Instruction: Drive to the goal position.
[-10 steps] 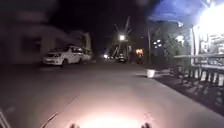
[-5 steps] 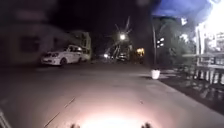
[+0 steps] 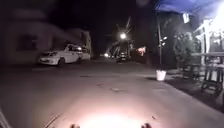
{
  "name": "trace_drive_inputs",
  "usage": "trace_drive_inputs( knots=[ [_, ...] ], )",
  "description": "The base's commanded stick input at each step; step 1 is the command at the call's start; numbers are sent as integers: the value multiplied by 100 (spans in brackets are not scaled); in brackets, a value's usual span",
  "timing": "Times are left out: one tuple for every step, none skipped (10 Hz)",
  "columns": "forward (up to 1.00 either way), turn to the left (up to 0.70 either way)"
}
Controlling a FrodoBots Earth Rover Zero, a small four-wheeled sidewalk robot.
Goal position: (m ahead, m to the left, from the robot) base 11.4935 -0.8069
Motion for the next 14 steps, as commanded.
trace_drive_inputs(
  knots=[
    [70, -7],
    [70, -2],
    [70, 0],
    [70, 0],
    [70, 0],
    [70, 0],
    [70, 0],
    [70, 0],
    [70, 0],
    [70, 0],
    [70, 0],
    [70, 0],
    [70, 0],
    [70, 0]
  ],
)
